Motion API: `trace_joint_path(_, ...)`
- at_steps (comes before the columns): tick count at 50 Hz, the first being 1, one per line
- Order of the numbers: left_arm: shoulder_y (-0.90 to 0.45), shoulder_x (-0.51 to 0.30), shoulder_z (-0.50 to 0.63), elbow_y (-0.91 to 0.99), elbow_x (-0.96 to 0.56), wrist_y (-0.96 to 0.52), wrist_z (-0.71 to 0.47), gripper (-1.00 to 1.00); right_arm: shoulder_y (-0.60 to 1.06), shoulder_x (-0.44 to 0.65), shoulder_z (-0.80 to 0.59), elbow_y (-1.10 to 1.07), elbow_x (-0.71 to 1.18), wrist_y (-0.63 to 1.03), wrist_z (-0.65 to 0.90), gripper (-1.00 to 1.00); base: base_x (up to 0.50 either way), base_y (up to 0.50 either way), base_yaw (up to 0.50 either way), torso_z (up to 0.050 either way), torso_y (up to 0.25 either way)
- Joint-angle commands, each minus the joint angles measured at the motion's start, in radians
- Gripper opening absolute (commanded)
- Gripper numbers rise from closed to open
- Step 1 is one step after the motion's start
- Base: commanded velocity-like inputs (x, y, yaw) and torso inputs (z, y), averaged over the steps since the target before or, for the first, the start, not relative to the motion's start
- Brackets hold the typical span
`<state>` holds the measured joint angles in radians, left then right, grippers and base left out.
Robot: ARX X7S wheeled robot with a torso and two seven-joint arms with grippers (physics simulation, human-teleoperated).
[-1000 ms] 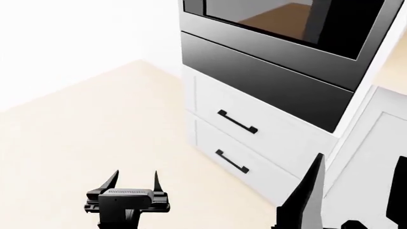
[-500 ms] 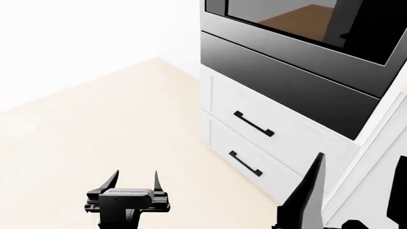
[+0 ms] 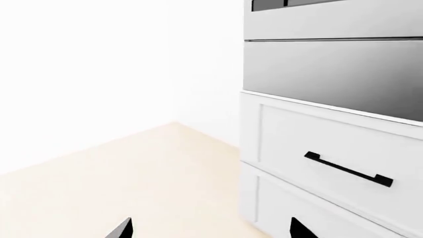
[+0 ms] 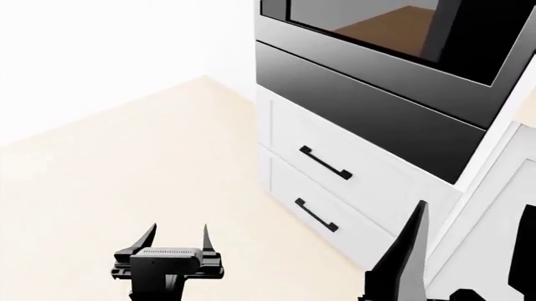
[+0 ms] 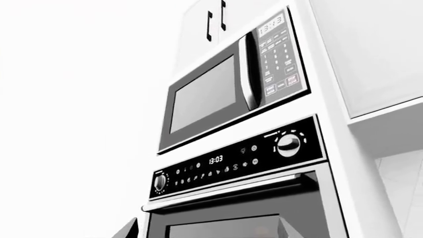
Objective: Open the oven door
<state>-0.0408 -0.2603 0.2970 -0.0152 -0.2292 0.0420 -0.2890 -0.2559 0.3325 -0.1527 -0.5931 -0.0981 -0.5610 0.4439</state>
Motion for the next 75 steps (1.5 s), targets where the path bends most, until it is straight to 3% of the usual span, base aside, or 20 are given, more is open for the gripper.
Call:
trace_joint_path(1,-0.001,-0.003,0.004,0.000,-0.003,0.001,-0.004,1.00,0.003,0.004,-0.004,0.001,0.002,0.003,0.003,1.00,0.13,-0.12,0.00,0.000,0.000)
trace_joint_path(75,-0.005,-0.020,0.027,-0.002,-0.020,0.008,-0.024,1.00,0.009,0.026,-0.021,0.001,0.000,0.006,0.026,1.00,0.17,-0.07,0.00,0.000,0.000)
